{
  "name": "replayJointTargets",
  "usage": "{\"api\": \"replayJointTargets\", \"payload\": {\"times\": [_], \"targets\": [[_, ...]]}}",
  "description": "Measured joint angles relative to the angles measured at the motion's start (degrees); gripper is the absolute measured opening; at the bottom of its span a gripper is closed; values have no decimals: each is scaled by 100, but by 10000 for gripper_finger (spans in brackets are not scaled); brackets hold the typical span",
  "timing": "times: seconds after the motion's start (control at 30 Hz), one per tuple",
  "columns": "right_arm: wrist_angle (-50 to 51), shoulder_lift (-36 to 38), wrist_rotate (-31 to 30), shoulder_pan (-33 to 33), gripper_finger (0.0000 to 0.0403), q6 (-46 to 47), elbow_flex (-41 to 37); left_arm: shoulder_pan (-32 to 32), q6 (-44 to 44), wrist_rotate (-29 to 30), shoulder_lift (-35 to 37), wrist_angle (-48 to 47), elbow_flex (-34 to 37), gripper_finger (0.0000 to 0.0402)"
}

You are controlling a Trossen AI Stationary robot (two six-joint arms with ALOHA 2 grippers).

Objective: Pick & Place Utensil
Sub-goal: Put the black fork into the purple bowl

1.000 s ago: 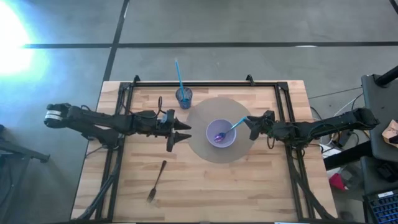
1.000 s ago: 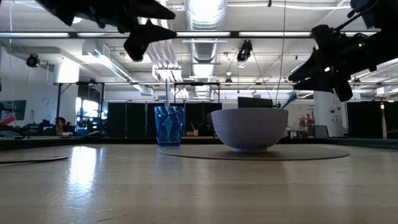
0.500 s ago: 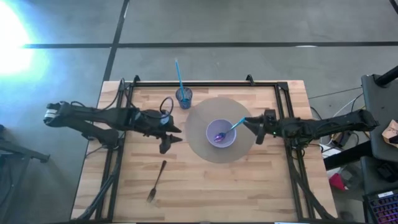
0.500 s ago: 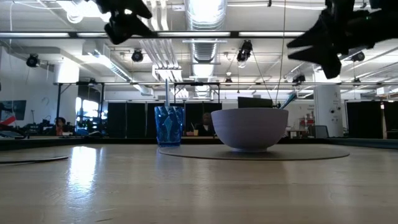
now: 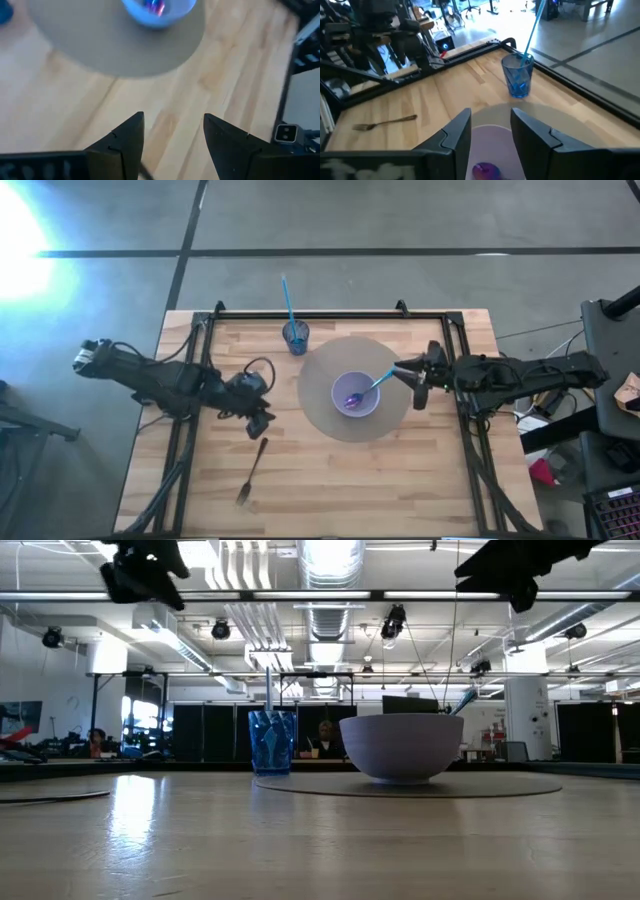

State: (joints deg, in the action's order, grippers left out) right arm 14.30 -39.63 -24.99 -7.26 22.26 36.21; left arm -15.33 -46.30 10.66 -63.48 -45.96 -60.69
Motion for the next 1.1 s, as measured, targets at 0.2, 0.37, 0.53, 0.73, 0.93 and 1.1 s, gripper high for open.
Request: {"api": "replayJointTargets", "payload": {"times": [0.2, 0.37, 0.53, 0.73, 0.93, 1.1], "targets": [[97, -207, -6, 2, 124, -290, 306, -528, -1357, 84, -206, -611, 7, 195], [170, -289, -4, 2, 120, -292, 378, -958, -2069, -31, -468, -660, -30, 195], [243, -289, -2, 2, 126, -73, 378, -1340, -2571, -94, -730, -678, -166, 195], [379, -287, -2, 2, 133, 44, 378, -1735, -3209, -99, -1040, -710, -238, 195], [399, -287, 1, 2, 130, 135, 378, -2079, -3880, -111, -1472, -723, -239, 195], [522, -287, 17, 2, 121, 134, 378, -2225, -4259, -213, -1881, -726, -372, 195]]}}
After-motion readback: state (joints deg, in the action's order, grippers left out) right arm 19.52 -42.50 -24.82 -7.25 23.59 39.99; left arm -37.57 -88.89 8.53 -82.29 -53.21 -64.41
